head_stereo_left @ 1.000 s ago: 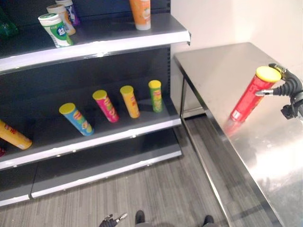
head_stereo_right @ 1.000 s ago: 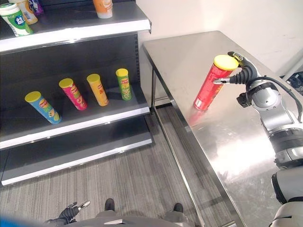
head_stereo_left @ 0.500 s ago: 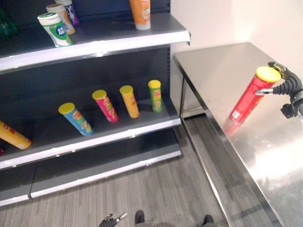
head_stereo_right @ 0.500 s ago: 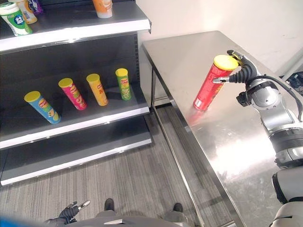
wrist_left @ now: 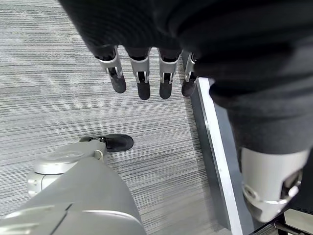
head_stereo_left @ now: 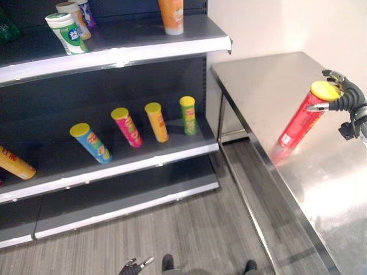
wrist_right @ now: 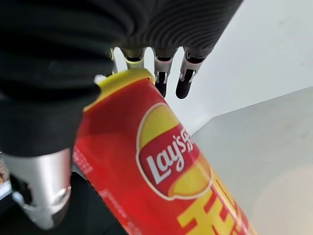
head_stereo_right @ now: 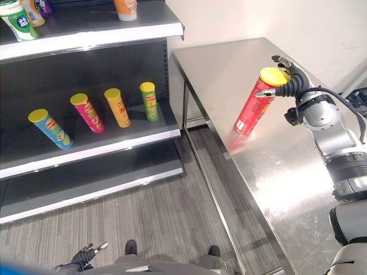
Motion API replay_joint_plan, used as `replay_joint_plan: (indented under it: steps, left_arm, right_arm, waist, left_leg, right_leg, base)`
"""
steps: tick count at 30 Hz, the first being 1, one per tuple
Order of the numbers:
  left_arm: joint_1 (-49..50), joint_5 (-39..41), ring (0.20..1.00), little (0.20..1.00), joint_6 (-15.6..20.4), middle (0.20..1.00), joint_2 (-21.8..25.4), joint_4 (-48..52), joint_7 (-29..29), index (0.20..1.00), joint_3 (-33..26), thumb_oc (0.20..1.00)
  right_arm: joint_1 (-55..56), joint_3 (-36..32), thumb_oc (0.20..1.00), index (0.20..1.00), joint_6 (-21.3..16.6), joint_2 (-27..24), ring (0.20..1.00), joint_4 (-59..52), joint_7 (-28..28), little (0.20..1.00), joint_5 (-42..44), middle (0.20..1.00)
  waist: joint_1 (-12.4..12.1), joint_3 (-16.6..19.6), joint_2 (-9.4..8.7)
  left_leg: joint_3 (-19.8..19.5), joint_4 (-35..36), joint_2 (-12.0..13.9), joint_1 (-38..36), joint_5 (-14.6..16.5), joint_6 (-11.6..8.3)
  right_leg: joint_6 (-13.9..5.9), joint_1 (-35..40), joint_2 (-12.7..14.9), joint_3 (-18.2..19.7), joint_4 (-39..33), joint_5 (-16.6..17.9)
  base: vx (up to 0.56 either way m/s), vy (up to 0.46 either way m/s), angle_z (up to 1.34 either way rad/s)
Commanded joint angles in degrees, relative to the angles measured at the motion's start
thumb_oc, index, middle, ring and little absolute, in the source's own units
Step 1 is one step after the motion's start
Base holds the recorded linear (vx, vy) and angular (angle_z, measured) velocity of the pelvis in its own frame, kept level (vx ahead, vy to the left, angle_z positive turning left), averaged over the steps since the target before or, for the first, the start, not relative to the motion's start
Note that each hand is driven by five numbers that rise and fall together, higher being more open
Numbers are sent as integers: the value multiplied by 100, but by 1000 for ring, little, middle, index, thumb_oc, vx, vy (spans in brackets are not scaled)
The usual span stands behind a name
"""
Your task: Put the goods on the table back onto the shelves and tidy them up.
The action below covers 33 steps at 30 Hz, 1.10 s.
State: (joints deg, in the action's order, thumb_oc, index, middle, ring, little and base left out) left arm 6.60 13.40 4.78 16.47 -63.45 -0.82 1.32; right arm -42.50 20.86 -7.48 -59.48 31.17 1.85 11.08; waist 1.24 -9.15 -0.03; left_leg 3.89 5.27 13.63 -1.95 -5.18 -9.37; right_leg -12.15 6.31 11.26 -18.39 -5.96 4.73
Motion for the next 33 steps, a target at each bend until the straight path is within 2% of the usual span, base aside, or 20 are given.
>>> replay_joint_plan:
  steps: [1, 15, 16, 17, 18, 20, 33]
  left_arm:
    - [-410, 160, 1000, 1000, 70, 1000, 542, -129, 33, 1000, 17, 1000]
    - [-437, 157, 1000, 1000, 61, 1000, 553, -102, 35, 1000, 27, 1000]
    - [-435, 168, 1000, 1000, 58, 1000, 553, -105, 40, 1000, 22, 1000]
    - [-435, 168, 1000, 1000, 58, 1000, 553, -105, 40, 1000, 22, 1000]
    - [-448, 166, 1000, 1000, 55, 1000, 556, -104, 38, 1000, 29, 1000]
    - [-448, 175, 1000, 1000, 51, 1000, 554, -113, 30, 1000, 30, 1000]
    - [-470, 165, 1000, 1000, 58, 1000, 566, -139, 21, 1000, 24, 1000]
  right_arm:
    - [-602, 233, 1000, 1000, -129, -78, 1000, -42, -64, 1000, -139, 1000]
    - [-428, 271, 1000, 1000, -75, 95, 1000, -5, 42, 1000, -205, 1000]
    - [-453, 285, 592, 592, -74, 111, 592, 39, 44, 592, -203, 592]
    - [-455, 287, 526, 526, -75, 111, 526, 40, 44, 526, -203, 526]
    - [-467, 300, 316, 316, -76, 133, 316, 65, 41, 316, -198, 316]
    - [-491, 293, 200, 200, -68, 137, 200, 116, 14, 200, -211, 200]
    - [-567, 308, 200, 200, -58, 89, 200, 140, -37, 200, -313, 200]
  waist:
    - [-43, -108, -394]
    - [-53, -120, -386]
    - [-54, -119, -383]
    - [-53, -119, -383]
    - [-54, -114, -383]
    - [-64, -114, -388]
    - [-73, -113, -401]
  left_leg:
    - [21, -42, -55, -531, 678, -191]
    - [29, -50, -64, -534, 683, -183]
    - [30, -46, -62, -537, 682, -183]
    - [30, -45, -62, -536, 682, -183]
    - [27, -46, -63, -536, 683, -182]
    - [21, -46, -66, -528, 678, -182]
    - [18, -46, -64, -513, 675, -184]
  right_leg:
    - [419, -12, -447, 374, 273, -887]
    - [418, -5, -443, 382, 273, -885]
    - [418, -7, -438, 378, 274, -883]
    - [418, -8, -438, 378, 274, -883]
    - [418, -6, -436, 378, 275, -881]
    - [420, -5, -442, 364, 274, -885]
    - [420, -15, -434, 349, 281, -877]
  base:
    - [0, 0, 0]
    - [0, 0, 0]
    - [0, 0, 0]
    - [0, 0, 0]
    - [0, 0, 0]
    - [0, 0, 0]
    - [0, 0, 0]
